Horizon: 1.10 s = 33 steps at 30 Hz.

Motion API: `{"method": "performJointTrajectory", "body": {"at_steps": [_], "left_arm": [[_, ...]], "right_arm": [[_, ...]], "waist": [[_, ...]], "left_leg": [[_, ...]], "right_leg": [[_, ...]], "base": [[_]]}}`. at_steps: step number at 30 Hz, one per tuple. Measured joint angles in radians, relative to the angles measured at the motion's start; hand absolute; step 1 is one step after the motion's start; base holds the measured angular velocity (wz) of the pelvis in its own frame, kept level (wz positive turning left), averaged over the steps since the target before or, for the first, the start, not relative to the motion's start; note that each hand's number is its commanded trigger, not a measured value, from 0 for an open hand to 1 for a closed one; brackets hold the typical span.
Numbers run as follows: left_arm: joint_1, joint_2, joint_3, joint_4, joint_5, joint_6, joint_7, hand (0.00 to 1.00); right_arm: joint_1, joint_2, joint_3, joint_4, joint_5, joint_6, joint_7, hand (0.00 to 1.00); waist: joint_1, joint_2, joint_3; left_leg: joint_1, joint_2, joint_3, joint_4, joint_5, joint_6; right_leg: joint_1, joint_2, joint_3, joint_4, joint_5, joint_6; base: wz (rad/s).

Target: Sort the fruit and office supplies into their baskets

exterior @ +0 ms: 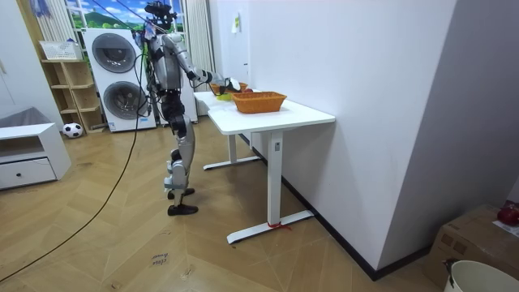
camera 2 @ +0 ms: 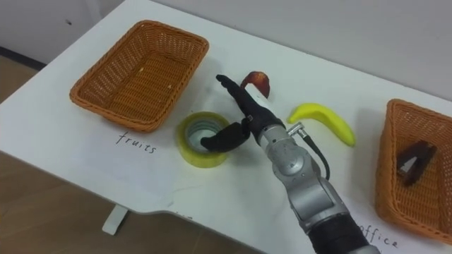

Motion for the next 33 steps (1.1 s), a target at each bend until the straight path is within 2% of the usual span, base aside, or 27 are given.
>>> {"method": "performJointTrajectory", "body": {"at_steps": [4,7,13,20,26,33], "left_arm": [[-0.001,0.001,0.000,0.009,0.007,0.022,-0.001,0.00],[-0.001,0.002,-0.001,0.029,0.007,0.028,-0.002,0.00],[0.000,0.007,-0.001,0.044,0.005,0.034,-0.002,0.00],[0.000,0.012,-0.002,0.044,0.005,0.049,-0.012,0.00],[0.000,0.021,0.000,0.043,0.008,0.050,-0.040,0.00],[-0.003,0.025,0.019,0.043,0.007,0.073,-0.041,0.00]], "right_arm": [[-0.028,-0.002,-0.001,0.028,0.000,0.016,0.036,0.00],[-0.032,-0.006,-0.001,0.032,0.000,0.019,0.056,0.00],[-0.034,-0.007,-0.002,0.045,0.001,0.020,0.077,0.00],[-0.070,-0.010,0.011,0.065,-0.002,0.049,0.133,0.00],[-0.075,-0.021,0.023,0.059,-0.008,0.069,0.196,0.00],[-0.088,-0.032,0.030,0.026,-0.039,0.105,0.270,0.00]], "waist": [[0.000,-0.001,-0.0002],[0.001,-0.001,-0.0002],[0.000,-0.008,0.0019],[0.001,-0.017,0.0027],[0.002,-0.026,-0.0030],[0.002,-0.033,-0.0007]], "left_leg": [[0.000,0.001,0.000,0.000,0.000,0.000],[0.002,0.000,-0.001,0.001,0.000,0.000],[0.003,-0.001,-0.003,0.007,0.000,0.000],[0.003,0.000,0.000,0.010,0.000,0.000],[0.003,0.001,-0.001,0.011,0.000,0.000],[0.002,0.002,-0.001,0.011,0.000,0.000]], "right_leg": [[0.000,0.001,-0.001,0.000,0.000,0.000],[0.001,-0.001,-0.015,0.000,0.000,0.000],[0.002,-0.004,-0.017,0.000,0.000,0.000],[0.003,-0.001,-0.016,0.000,0.000,0.000],[0.008,0.000,-0.016,0.001,0.000,0.000],[0.006,0.001,-0.017,0.000,0.000,0.000]], "base": [[0.00],[0.00],[0.00],[-0.01],[0.00],[0.00]]}}
